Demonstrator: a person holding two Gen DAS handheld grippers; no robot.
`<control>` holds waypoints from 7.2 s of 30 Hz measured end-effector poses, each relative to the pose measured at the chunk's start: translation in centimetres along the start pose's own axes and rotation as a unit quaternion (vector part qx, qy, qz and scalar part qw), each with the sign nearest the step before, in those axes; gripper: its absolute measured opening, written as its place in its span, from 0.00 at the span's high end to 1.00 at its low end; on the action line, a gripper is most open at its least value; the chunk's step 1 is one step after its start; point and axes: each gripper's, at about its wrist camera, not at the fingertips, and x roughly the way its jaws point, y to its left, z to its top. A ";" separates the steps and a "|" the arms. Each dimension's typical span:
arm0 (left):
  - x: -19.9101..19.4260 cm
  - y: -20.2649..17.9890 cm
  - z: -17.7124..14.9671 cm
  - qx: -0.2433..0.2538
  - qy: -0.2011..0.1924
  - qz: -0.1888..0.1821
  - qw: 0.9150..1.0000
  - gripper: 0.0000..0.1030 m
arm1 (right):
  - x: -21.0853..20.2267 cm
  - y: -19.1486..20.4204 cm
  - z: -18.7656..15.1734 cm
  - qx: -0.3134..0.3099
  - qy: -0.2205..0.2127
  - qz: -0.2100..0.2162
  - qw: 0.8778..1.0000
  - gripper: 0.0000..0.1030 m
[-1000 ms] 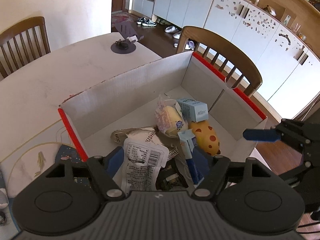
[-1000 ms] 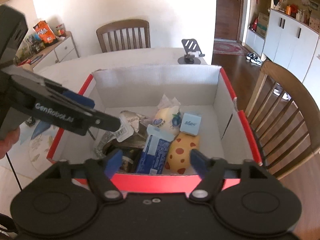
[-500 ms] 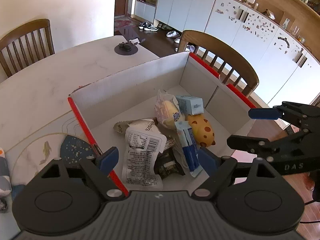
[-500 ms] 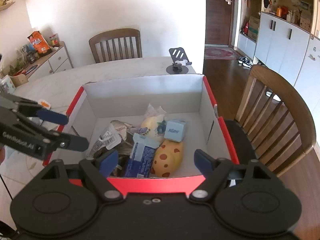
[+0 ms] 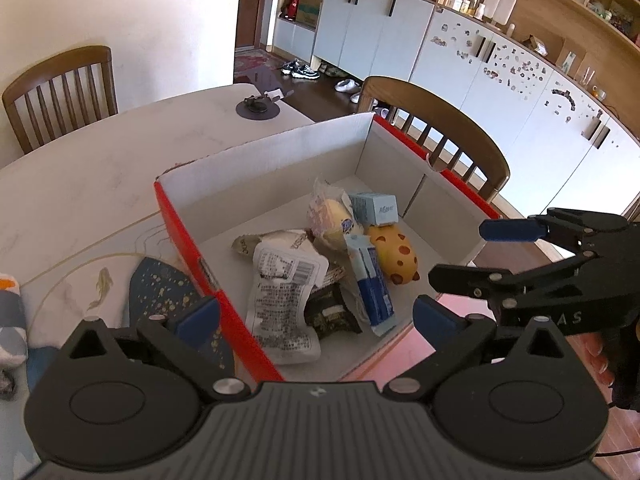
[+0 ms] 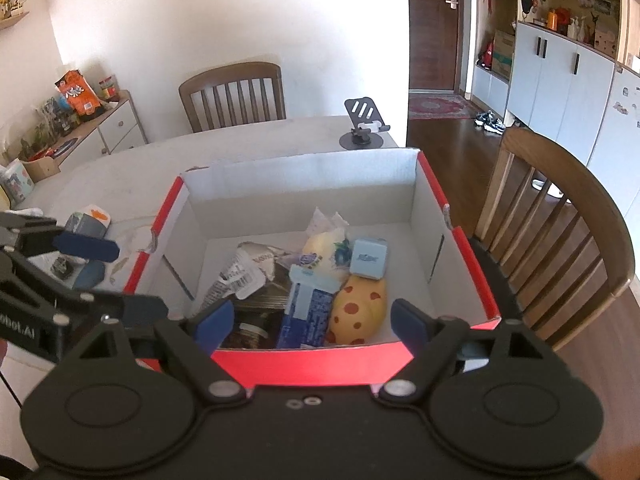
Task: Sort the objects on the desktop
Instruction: 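Withdraw both tools from the box back toward the table, then grasp the white tissue pack with the right tool while the left tool grasps the black-item bag, then carry the tissue pack and bag of black items with both tools over the shoebox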
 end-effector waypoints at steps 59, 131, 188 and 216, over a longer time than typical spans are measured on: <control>-11.0 23.4 -12.3 -0.096 -0.062 0.116 0.987 0.00 | 9.6 28.6 5.5 -0.082 0.010 0.071 0.994 0.13; -2.1 28.9 -14.2 -0.072 -0.060 0.179 0.979 0.47 | 27.9 38.3 8.0 -0.119 0.149 0.023 0.981 0.23; -11.5 21.0 -14.1 -0.046 -0.069 0.067 0.994 0.66 | 9.2 28.7 2.4 -0.018 0.134 0.043 0.990 0.56; -8.9 8.2 -5.5 0.026 -0.071 -0.007 0.997 0.66 | 1.0 13.2 2.1 0.059 0.064 0.001 0.996 0.55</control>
